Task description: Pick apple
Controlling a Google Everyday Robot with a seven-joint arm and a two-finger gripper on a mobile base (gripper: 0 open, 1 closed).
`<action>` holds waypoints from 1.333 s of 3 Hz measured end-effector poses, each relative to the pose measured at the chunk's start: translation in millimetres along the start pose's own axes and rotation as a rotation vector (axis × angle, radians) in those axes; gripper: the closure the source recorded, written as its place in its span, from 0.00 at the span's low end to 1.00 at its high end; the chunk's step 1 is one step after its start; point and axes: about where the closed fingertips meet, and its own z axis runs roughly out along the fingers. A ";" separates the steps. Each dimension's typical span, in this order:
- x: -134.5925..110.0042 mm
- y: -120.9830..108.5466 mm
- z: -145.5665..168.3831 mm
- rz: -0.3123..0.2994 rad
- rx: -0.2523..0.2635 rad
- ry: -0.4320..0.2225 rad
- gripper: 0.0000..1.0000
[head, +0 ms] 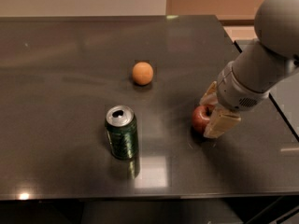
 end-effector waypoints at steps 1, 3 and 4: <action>-1.5 -1.1 -4.0 0.004 -0.004 -0.015 0.65; -8.3 -7.1 -24.8 0.014 0.010 -0.044 1.00; -22.6 -12.0 -53.8 -0.010 0.034 -0.051 1.00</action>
Offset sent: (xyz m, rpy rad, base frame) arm 0.0043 -0.0011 0.0378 0.0603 -0.0149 -0.0172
